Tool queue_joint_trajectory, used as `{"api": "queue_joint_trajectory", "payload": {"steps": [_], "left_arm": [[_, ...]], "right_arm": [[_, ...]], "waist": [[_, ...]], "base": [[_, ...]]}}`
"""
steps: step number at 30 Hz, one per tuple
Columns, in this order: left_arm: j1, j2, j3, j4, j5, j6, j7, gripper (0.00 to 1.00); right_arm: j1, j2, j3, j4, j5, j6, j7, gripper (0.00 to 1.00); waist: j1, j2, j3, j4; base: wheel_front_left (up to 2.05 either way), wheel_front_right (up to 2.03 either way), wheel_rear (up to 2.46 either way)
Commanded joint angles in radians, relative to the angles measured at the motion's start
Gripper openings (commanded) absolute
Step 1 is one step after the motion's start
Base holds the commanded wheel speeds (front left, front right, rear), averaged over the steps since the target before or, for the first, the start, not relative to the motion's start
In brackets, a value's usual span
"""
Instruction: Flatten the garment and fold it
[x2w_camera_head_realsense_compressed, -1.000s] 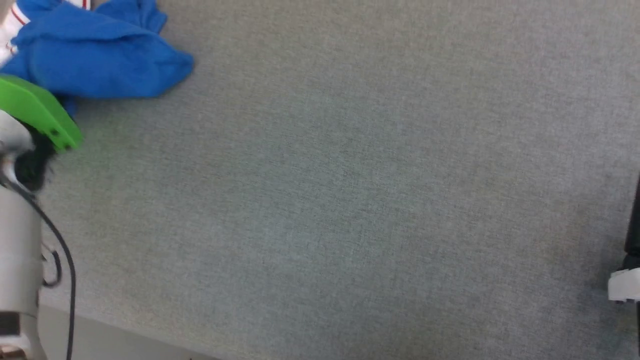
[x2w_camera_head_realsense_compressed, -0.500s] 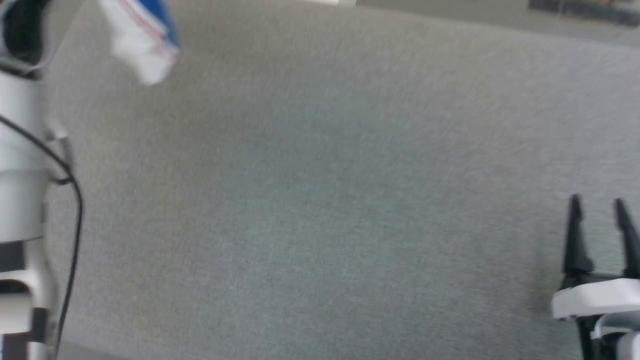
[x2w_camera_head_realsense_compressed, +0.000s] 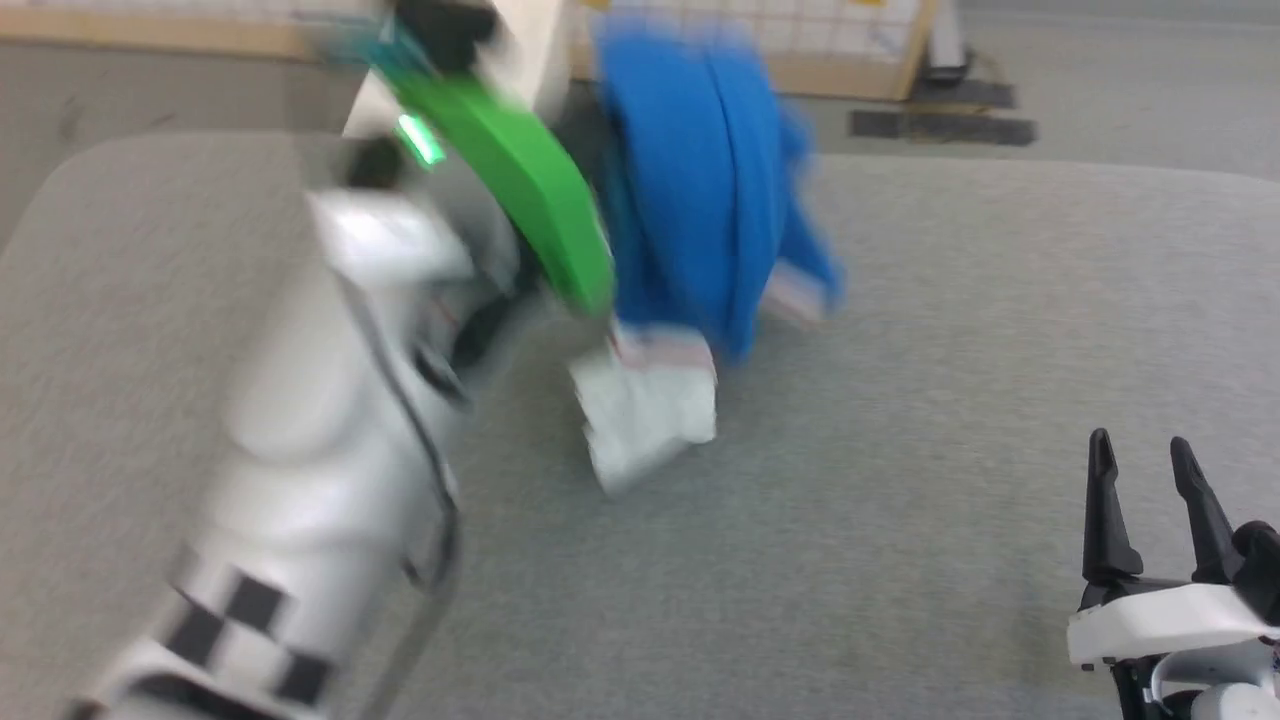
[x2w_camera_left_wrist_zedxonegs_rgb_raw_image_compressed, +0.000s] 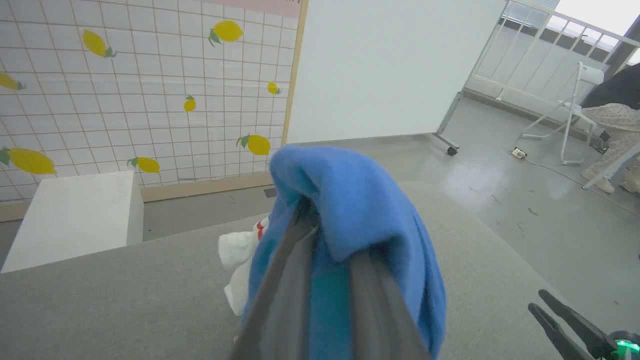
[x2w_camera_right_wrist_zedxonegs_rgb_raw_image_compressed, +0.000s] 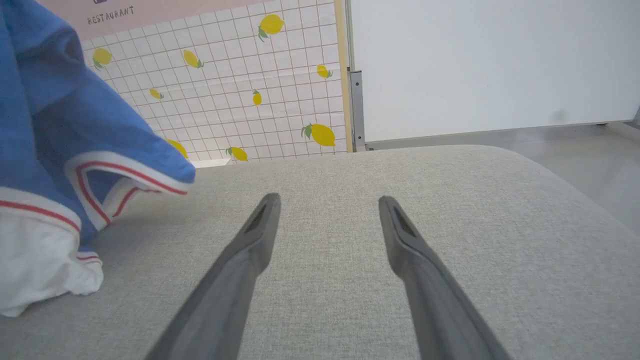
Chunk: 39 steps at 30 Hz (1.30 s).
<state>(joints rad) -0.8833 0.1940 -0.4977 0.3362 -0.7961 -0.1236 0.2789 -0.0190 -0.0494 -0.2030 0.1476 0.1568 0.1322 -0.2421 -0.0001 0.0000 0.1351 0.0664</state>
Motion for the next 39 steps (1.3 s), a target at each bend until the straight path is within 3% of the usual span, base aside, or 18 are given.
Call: {"api": "queue_joint_trajectory", "payload": {"steps": [1,7,11,12,13,14,18,23,28,32,36,39], "left_arm": [[0.134,-0.030,-0.100,0.039,-0.014,-0.007,0.038,0.00],[0.330,-0.051,-0.255,0.116,-0.051,-0.007,0.123,0.00],[0.409,-0.060,-0.279,0.159,-0.079,0.003,0.139,0.02],[0.418,-0.060,-0.277,0.163,-0.090,0.006,0.150,0.46],[0.421,-0.057,-0.270,0.161,-0.101,0.011,0.157,1.00],[0.417,-0.026,-0.208,0.091,-0.156,0.040,0.178,1.00],[0.413,0.052,-0.127,-0.045,-0.187,0.093,0.186,1.00],[0.431,0.140,0.037,-0.238,-0.177,0.195,0.056,1.00],[0.521,0.158,0.196,-0.286,-0.112,0.251,-0.238,1.00],[0.622,0.166,0.218,-0.254,0.002,0.262,-0.458,1.00],[0.700,0.154,0.199,-0.210,0.105,0.265,-0.529,1.00],[0.743,0.115,0.214,-0.206,0.164,0.274,-0.539,1.00]], "right_arm": [[0.013,-0.001,-0.002,0.014,0.010,-0.002,-0.012,1.00],[0.022,-0.001,0.004,0.028,0.020,-0.002,-0.016,1.00],[0.028,-0.001,0.011,0.040,0.029,-0.002,-0.018,1.00],[0.030,-0.001,0.014,0.044,0.033,-0.002,-0.018,1.00],[0.034,-0.001,0.018,0.048,0.044,-0.002,-0.019,1.00],[0.050,-0.001,0.019,0.065,0.062,-0.002,-0.019,1.00],[0.058,-0.001,0.015,0.067,0.076,-0.002,-0.019,1.00],[0.063,-0.001,0.009,0.065,0.085,-0.002,-0.019,1.00],[0.058,-0.001,0.024,0.065,0.085,-0.002,-0.020,1.00],[0.058,-0.001,0.041,0.057,0.079,-0.002,-0.020,1.00],[0.054,-0.001,0.072,0.056,0.067,-0.002,-0.006,1.00],[0.038,-0.001,0.110,0.048,0.045,-0.002,0.072,1.00]], "waist": [[0.0001,0.0000,-0.059,-0.083],[0.0001,0.0000,-0.069,-0.103],[0.0001,0.0000,-0.084,-0.100],[0.0001,0.0000,-0.090,-0.098],[0.0001,0.0000,-0.097,-0.095],[0.0001,0.0000,-0.123,-0.082],[0.0001,0.0000,-0.140,-0.067],[0.0001,0.0000,-0.148,-0.042],[0.0001,0.0000,-0.148,-0.025],[0.0001,0.0000,-0.146,-0.013],[0.0001,0.0000,-0.140,-0.001],[0.0001,0.0000,-0.132,0.003]], "base": [[0.00,0.00,0.00],[0.00,0.00,0.00],[0.00,0.00,0.00],[0.00,0.00,0.00],[0.00,0.00,0.00],[0.00,0.00,0.00],[0.00,0.00,0.00],[0.00,0.00,0.00],[0.00,0.00,0.00],[0.00,0.00,0.00],[0.00,0.00,0.00],[0.00,0.00,0.00]]}}
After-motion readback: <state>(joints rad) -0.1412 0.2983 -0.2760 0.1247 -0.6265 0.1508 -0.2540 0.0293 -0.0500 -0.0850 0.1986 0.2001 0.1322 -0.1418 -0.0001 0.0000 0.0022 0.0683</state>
